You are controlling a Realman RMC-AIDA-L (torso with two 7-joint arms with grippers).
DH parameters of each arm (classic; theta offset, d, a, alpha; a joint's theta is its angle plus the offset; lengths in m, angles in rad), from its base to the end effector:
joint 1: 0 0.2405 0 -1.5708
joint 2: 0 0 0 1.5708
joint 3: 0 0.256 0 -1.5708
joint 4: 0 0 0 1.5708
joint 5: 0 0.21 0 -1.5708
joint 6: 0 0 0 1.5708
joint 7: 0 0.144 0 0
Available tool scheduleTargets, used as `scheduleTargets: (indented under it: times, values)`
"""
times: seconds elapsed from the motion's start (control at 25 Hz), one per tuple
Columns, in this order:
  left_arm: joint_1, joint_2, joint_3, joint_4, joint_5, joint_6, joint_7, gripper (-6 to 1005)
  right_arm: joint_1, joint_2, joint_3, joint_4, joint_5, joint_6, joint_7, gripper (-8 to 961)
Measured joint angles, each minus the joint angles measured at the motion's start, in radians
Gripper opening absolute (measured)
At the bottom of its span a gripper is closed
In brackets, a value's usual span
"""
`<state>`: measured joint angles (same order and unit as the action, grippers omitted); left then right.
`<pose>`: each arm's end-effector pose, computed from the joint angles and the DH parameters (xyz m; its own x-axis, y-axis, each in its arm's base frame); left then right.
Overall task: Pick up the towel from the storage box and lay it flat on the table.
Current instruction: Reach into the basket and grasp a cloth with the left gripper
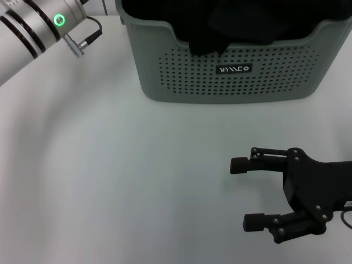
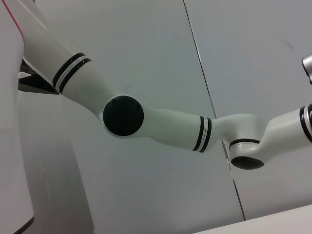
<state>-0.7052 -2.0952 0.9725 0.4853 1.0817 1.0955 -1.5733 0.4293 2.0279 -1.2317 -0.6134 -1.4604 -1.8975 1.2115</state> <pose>-0.1759 0.4307 0.0120 0.2004 0.3290 0.9228 0.7877 -0.6142 0.0479 0.2134 0.2578 -0.0107 0.6869 -0.1866 -0.7024 -0.0643 -0.9783 0.1970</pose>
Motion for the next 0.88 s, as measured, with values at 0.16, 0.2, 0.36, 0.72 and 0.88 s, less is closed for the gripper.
scheduleTargets:
  times: [0.16, 0.2, 0.36, 0.72, 0.88]
  values:
    - [0.002, -0.001, 0.013, 0.000, -0.049, 0.043, 0.001, 699, 0.000, 0.000, 0.000, 0.018, 0.000, 0.000, -0.007, 854]
    - [0.001, -0.001, 0.014, 0.000, -0.058, 0.055, 0.002, 694, 0.000, 0.000, 0.000, 0.021, 0.000, 0.000, -0.010, 854]
    - [-0.004, -0.002, 0.027, 0.000, -0.075, 0.072, 0.003, 673, 0.000, 0.000, 0.000, 0.032, 0.000, -0.016, -0.021, 855]
    - [-0.037, -0.005, 0.033, -0.025, -0.080, 0.067, 0.033, 628, -0.001, 0.000, -0.001, 0.050, 0.010, -0.030, -0.028, 855]
    - [-0.037, -0.005, 0.036, -0.049, -0.117, 0.082, 0.065, 607, -0.001, 0.000, -0.002, 0.066, 0.011, -0.047, -0.044, 855]
